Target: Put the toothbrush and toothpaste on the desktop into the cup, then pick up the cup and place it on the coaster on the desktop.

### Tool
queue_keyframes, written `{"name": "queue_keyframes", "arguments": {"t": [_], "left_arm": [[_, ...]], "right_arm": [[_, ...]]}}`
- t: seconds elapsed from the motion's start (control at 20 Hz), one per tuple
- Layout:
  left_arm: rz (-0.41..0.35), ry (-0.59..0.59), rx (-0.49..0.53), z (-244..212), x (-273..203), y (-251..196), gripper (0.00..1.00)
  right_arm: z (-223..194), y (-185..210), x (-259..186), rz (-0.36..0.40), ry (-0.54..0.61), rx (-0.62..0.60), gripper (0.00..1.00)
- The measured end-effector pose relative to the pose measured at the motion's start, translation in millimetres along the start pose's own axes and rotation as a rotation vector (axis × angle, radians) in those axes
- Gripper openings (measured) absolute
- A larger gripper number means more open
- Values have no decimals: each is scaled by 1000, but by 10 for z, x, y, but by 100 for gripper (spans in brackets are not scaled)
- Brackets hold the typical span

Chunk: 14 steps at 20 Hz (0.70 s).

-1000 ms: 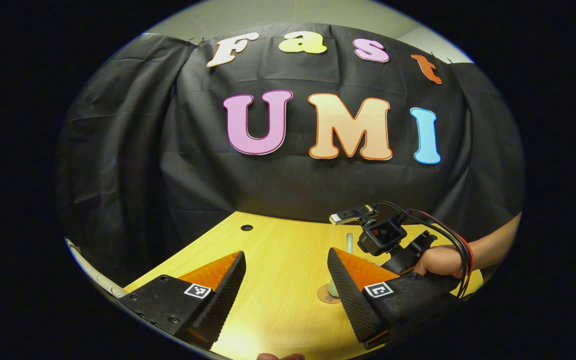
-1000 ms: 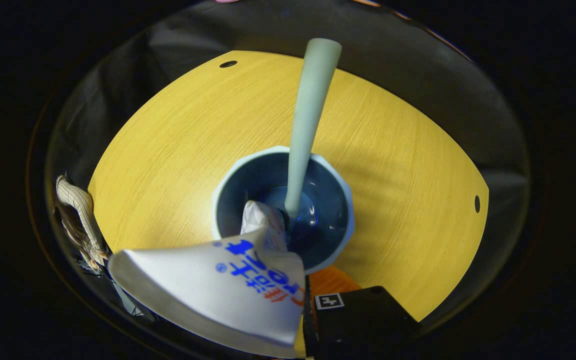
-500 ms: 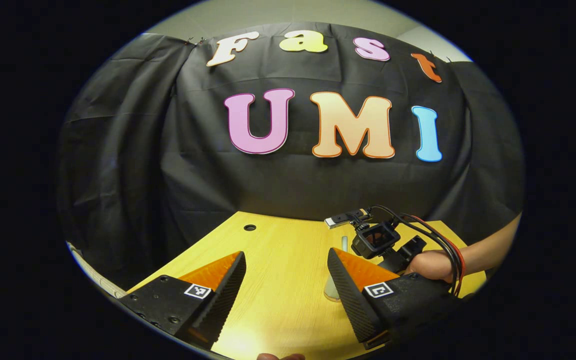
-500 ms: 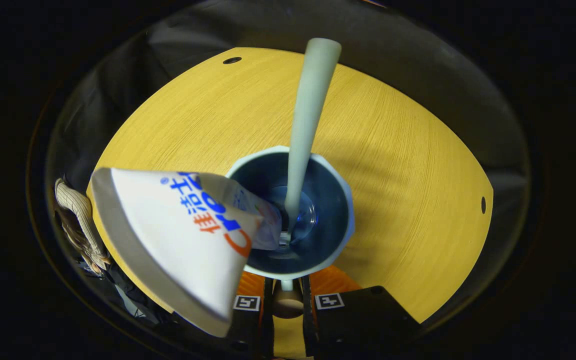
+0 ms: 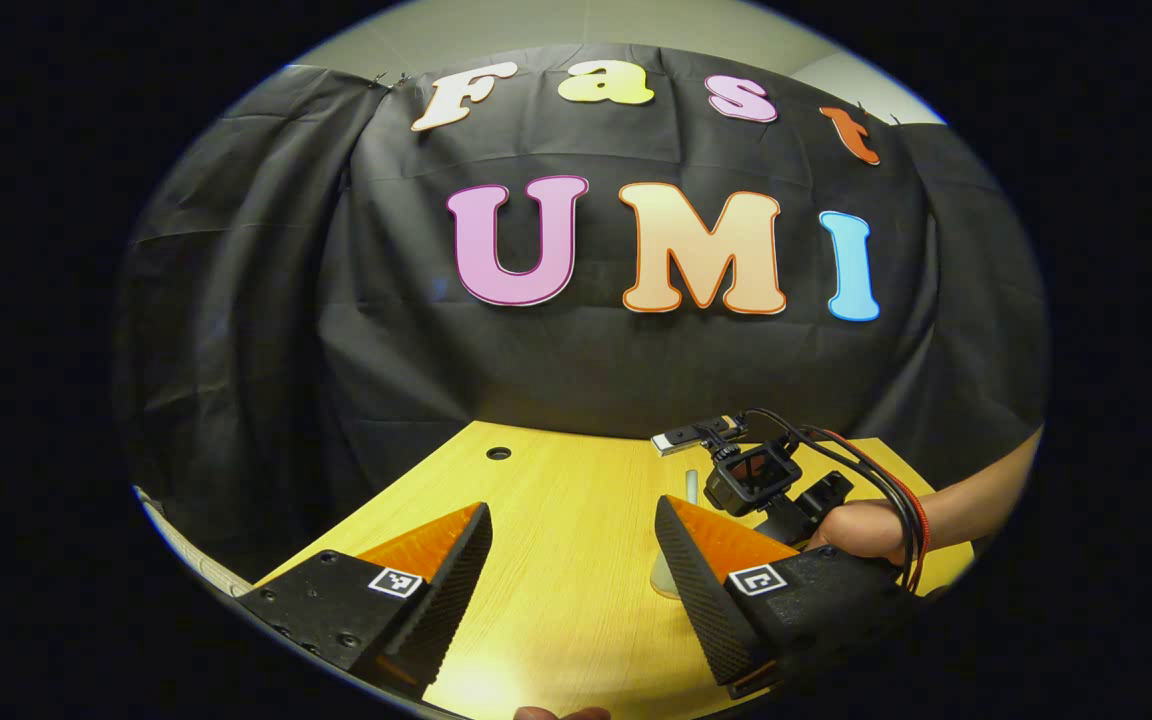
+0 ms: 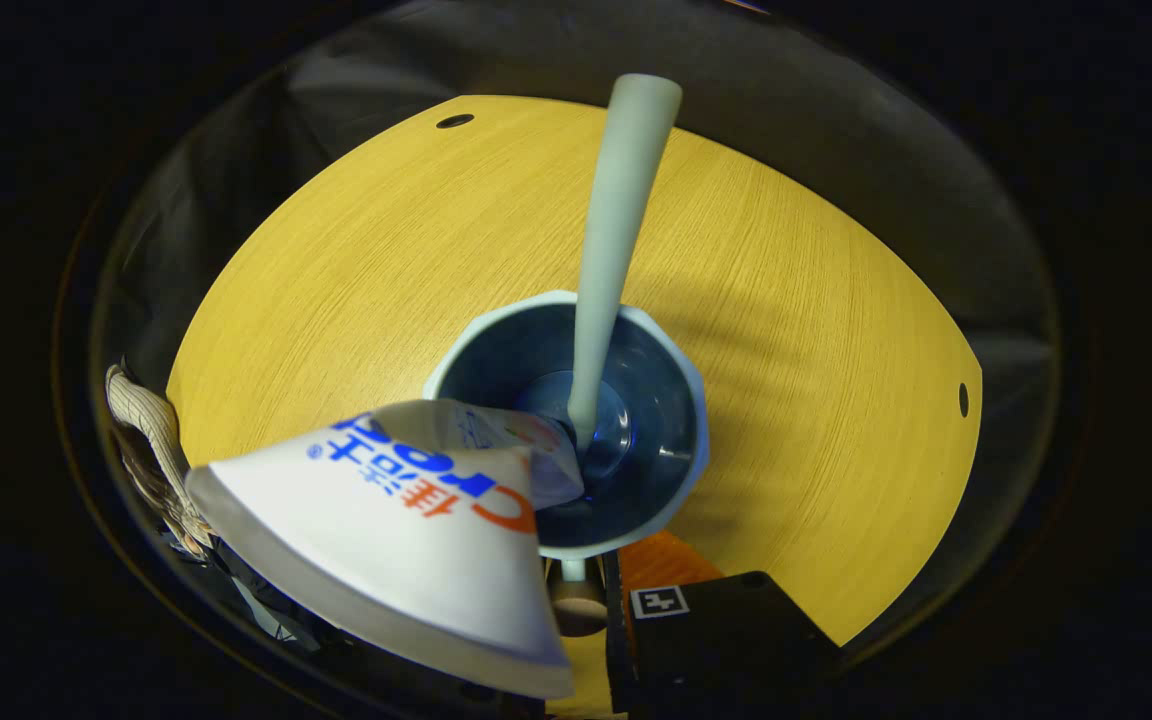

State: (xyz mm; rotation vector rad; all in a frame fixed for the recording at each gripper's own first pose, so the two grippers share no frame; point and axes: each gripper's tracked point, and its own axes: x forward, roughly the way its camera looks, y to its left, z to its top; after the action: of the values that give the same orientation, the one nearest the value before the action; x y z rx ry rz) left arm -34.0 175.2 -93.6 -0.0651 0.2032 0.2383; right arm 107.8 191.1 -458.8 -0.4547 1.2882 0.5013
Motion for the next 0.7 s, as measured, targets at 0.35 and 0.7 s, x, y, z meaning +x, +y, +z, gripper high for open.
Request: {"name": "queue_keyframes", "arguments": {"t": [0.35,0.7], "left_arm": [[-21,-6,4,29,-3,-82,95],[-83,-35,22,212,39,-419,95]], "right_arm": [[-79,-64,-64,-11,-6,41,61],[-133,-342,-695,16,-186,196,80]]}}
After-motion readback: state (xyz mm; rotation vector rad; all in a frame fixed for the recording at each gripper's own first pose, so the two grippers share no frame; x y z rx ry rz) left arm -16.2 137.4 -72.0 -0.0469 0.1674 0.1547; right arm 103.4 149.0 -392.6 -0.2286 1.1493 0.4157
